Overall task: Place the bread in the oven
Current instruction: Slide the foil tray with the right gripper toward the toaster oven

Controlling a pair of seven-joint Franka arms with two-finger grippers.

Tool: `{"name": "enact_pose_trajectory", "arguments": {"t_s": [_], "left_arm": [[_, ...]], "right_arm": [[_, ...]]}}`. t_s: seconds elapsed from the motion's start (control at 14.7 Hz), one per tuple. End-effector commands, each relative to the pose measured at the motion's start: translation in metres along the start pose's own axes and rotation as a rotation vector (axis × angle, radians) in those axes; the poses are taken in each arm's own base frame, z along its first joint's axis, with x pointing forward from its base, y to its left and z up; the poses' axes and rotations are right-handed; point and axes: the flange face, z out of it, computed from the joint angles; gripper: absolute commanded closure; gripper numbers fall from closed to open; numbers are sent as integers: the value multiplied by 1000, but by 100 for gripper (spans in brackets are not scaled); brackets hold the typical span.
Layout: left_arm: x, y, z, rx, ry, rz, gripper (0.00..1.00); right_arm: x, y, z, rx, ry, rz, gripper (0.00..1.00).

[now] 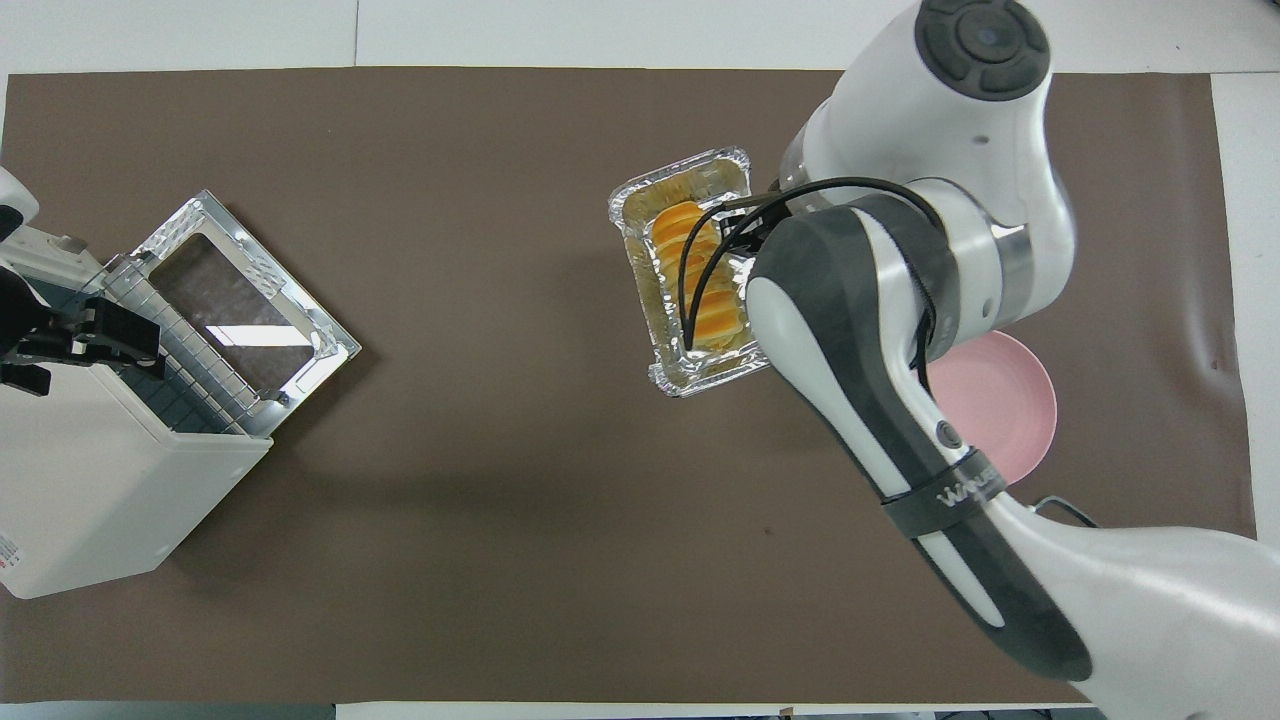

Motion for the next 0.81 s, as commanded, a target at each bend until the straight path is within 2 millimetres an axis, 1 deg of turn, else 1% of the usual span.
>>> {"name": "enact_pose_trajectory", "arguments": {"t_s": [0.0, 0.14, 0.34, 0.41, 0.61, 0.75], "left_arm": [[-7, -2, -1, -18, 13, -2, 0], [-7, -2, -1, -18, 13, -2, 0], [-7, -2, -1, -18, 13, -2, 0], [-7, -2, -1, -18, 13, -2, 0], [-7, -2, -1, -18, 13, -2, 0], [-7, -2, -1, -18, 13, -2, 0]], "right_arm": [[-11, -22, 40, 24, 15, 86, 100], [-20, -39, 73, 32, 39, 118, 100], [-36, -56, 112, 35, 47, 156, 100], [-40, -56, 121, 37, 49, 173, 100], [-50, -59, 139, 56, 56, 188, 100], [-54, -58, 141, 49, 35, 200, 100]]}}
